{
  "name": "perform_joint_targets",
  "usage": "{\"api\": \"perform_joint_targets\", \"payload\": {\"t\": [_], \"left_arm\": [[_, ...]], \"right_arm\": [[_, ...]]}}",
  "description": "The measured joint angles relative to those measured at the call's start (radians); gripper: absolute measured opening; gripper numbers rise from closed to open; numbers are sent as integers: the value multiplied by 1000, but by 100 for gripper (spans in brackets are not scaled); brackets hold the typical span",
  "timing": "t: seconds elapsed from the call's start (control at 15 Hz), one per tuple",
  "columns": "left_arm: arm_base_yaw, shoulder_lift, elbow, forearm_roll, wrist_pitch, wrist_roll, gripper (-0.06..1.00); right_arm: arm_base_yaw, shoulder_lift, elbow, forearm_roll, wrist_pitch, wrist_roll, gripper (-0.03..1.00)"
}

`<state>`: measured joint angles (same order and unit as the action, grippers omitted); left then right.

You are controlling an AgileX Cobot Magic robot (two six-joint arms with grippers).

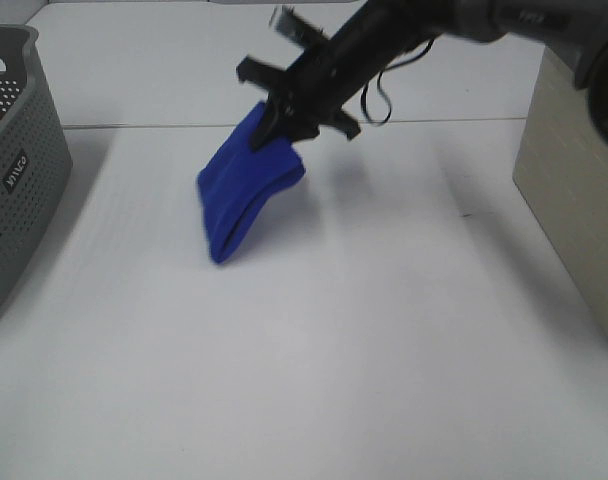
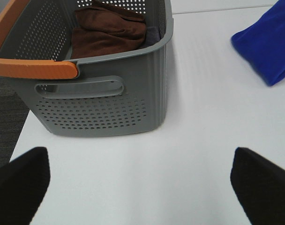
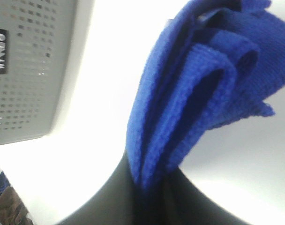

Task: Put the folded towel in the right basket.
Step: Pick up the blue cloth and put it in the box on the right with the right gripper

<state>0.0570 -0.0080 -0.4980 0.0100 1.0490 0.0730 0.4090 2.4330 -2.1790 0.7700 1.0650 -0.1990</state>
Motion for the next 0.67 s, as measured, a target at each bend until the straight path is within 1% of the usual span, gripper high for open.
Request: {"api": "perform_joint_targets", "payload": {"t": [0.13,0.2,0.27,0.47,0.6,0.67], "left_arm": [[0,0,0,0,0,0,97],[0,0,0,2,0,0,97],[0,0,0,4,0,0,97],[0,0,0,5,0,0,97],[0,0,0,5,0,0,97],[0,0,0,5,0,0,97]], "right_arm": [[-81,-104,-79,-12,106,3,8],[-127,-156,-105,-38,131,8,8],[-173,-212,-113,-73,135,15,8],[-330,-382,-115,-223,143,27,8],[-440,-485,-100,-383,144,27,8],[-469,-509,-87,-419,145,27,8]]}}
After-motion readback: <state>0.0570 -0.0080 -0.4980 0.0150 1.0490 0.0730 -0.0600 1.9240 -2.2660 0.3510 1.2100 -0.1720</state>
